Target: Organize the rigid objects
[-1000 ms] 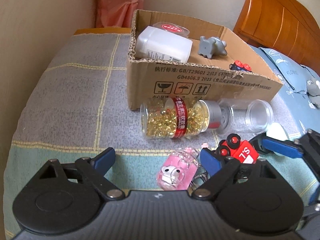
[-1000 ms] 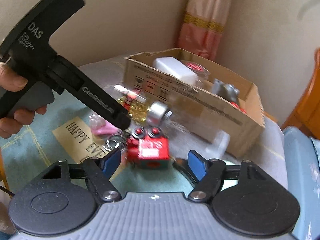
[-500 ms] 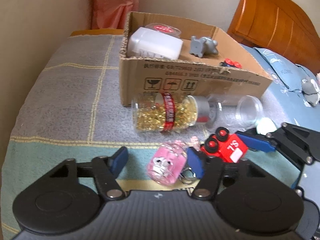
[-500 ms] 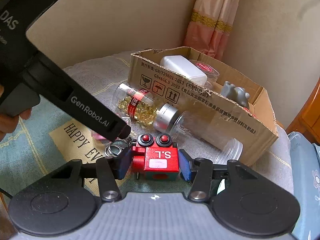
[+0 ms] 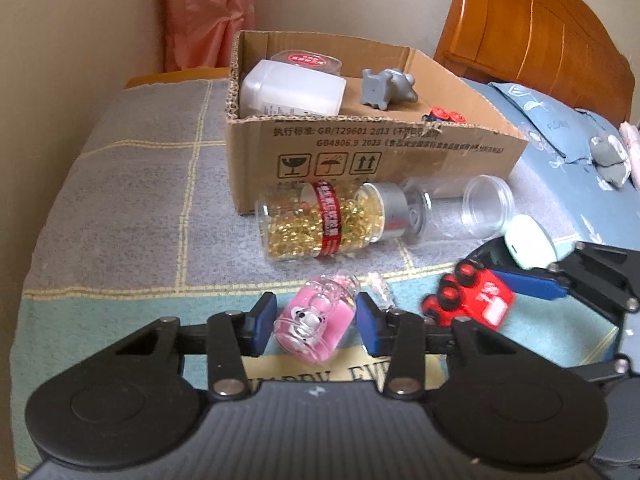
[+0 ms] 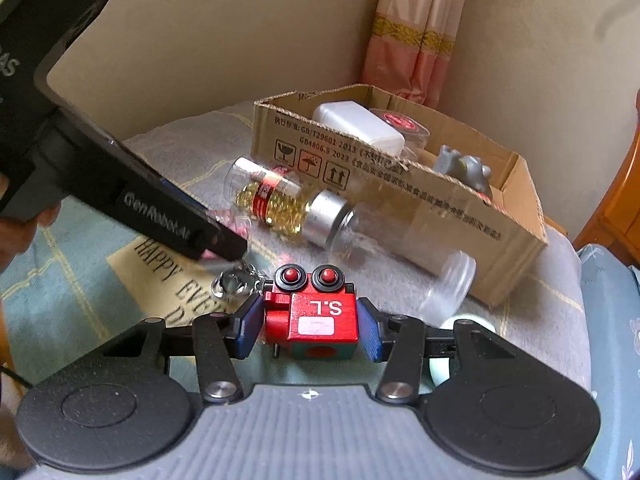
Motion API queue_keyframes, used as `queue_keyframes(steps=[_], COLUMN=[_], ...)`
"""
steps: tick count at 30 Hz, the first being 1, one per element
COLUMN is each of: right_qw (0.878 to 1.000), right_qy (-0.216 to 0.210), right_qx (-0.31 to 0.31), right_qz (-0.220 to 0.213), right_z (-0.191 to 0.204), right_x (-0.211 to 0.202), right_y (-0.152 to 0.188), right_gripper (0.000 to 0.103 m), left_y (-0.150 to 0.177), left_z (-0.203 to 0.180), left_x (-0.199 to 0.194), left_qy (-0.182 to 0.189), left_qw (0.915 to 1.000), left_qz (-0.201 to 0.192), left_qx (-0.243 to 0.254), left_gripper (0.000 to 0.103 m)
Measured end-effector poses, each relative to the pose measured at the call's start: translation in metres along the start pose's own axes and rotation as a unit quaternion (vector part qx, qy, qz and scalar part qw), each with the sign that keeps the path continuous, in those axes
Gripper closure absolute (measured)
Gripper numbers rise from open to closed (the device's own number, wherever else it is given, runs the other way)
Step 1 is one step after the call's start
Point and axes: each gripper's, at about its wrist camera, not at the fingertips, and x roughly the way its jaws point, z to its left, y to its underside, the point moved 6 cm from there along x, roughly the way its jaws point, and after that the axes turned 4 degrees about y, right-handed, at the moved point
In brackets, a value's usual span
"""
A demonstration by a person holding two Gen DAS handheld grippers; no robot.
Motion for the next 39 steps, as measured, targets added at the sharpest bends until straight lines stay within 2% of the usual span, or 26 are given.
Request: queue_keyframes(steps=[11, 16, 21, 23, 24, 27, 29, 30, 31, 33, 36, 39], right_qw=[0.999, 0.999, 0.998, 0.998, 0.998, 0.997, 0.997, 0.997, 0.997, 0.997, 0.997, 0.997], right_qy=[0.007, 0.014, 0.019, 0.024, 0.027, 0.03, 0.03, 0.031, 0.031, 0.029, 0.021, 0.019], right_qx=[0.023, 0.032, 0.041, 0.041, 0.041, 0.049, 0.049, 0.048, 0.046, 0.046, 0.052, 0.06], right_qz=[0.033, 0.041, 0.04, 0.042, 0.042, 0.044, 0.048, 0.05, 0.054, 0.051, 0.05, 0.052], right_z=[-0.014, -0.017, -0.019, -0.021, -0.021, -0.025, -0.027, -0.026, -0.026, -0.026, -0.025, -0.025], right_x=[-0.035, -0.042, -0.04, -0.038, -0.038, -0.038, -0.036, -0.036, -0.034, -0.034, -0.032, -0.03], right_y=[0.031, 0.04, 0.042, 0.042, 0.042, 0.044, 0.047, 0.049, 0.051, 0.052, 0.054, 0.057], right_gripper=[0.049, 0.047, 0.04, 0.037, 0.035, 0.03, 0.028, 0.026, 0.025, 0.016, 0.008, 0.001], left_y=[0.009, 0.019, 0.025, 0.024, 0.023, 0.019, 0.019, 0.019, 0.02, 0.021, 0.02, 0.012], left_z=[0.006, 0.004, 0.015, 0.024, 0.029, 0.045, 0.051, 0.052, 0.052, 0.046, 0.035, 0.031], left_x=[-0.009, -0.016, -0.017, -0.02, -0.021, -0.022, -0.023, -0.023, -0.024, -0.024, -0.025, -0.023], left_qy=[-0.007, 0.004, -0.016, -0.027, -0.034, -0.069, -0.079, -0.077, -0.072, -0.059, -0.05, -0.044], left_qw=[0.9996, 0.9995, 0.9994, 0.9993, 0.9992, 0.9975, 0.9968, 0.997, 0.9974, 0.9982, 0.9987, 0.9987], left_qz=[0.007, 0.007, 0.013, 0.01, 0.006, 0.002, 0.004, 0.003, 0.003, 0.0, -0.008, -0.023], left_qx=[0.025, 0.031, 0.029, 0.023, 0.02, 0.016, 0.012, 0.009, 0.008, 0.009, 0.013, -0.006], left_gripper=[0.06, 0.044, 0.044, 0.037, 0.034, 0.034, 0.034, 0.031, 0.023, 0.013, 0.012, 0.012])
